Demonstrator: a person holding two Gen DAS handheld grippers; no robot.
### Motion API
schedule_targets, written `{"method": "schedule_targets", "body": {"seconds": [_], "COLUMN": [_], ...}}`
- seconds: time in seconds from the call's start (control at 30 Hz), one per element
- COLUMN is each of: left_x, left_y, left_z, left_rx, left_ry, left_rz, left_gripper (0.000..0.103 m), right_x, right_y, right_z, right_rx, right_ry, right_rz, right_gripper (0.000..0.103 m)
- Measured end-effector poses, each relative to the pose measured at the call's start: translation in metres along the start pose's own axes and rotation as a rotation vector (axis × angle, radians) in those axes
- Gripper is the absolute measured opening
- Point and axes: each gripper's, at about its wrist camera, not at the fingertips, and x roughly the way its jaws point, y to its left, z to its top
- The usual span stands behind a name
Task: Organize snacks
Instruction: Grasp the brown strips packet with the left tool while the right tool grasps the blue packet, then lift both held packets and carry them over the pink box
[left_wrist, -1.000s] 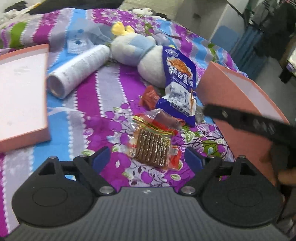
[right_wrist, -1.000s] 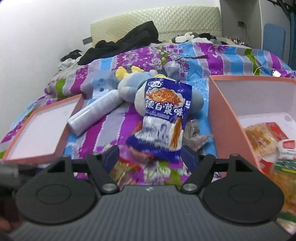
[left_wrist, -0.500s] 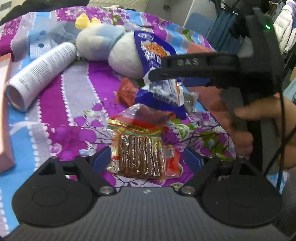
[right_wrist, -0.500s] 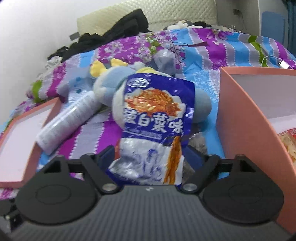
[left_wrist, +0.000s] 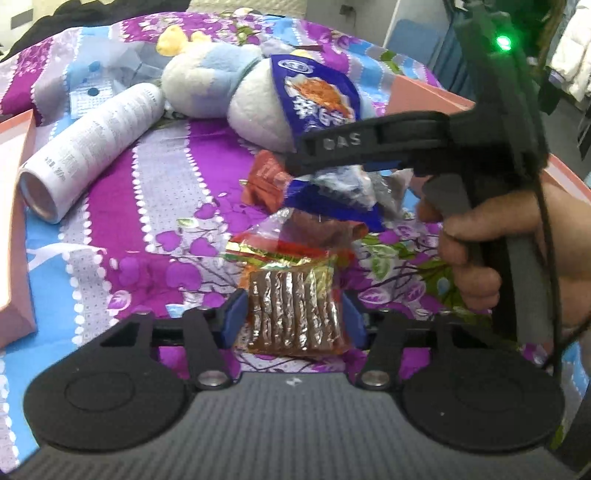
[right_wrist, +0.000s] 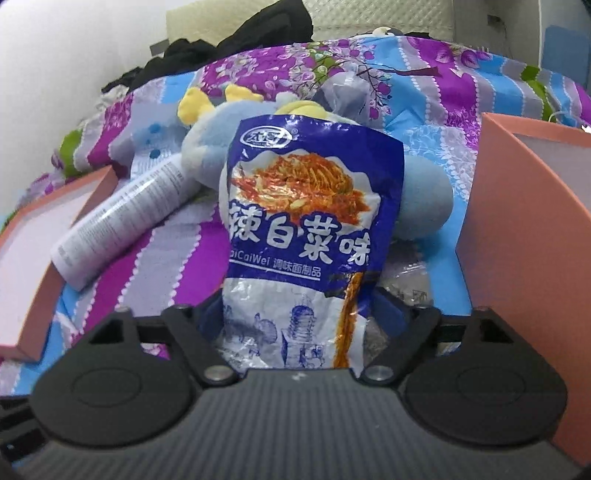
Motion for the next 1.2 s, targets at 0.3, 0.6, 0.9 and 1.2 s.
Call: {"method": "schedule_targets", "body": {"seconds": [0.3, 0.6, 0.9, 1.2], "left_x": [-0.007, -0.037, -0.104, -0.166], "left_y": [-0.001, -0.004, -0.024, -0.056], "left_z": [0.005, 0.006, -0.002, -0.014], "left_rx": [-0.057, -0.130, -0.176, -0.191], "left_ry": [0.015, 0.012, -0.045, -0.089], "left_rz": [0.015, 0.050, 0.116, 0.153], "left_gripper": [0.053, 0.054, 0.054, 0.054], "right_x": [-0.011, -0.053, -0.124, -0.198], "right_y": [-0.002, 0.003, 0.013, 0.015], "right_z": [-0.009, -0.015, -0.027, -0.045], "right_rx": [0.012, 0.010, 0.001, -0.007], "right_ry": [-0.011, -0.038, -0.081, -0.116], "right_rz": [0.005, 0.017, 0.042, 0.042], "right_gripper": [0.052, 0.051, 0.051, 0.051]}}
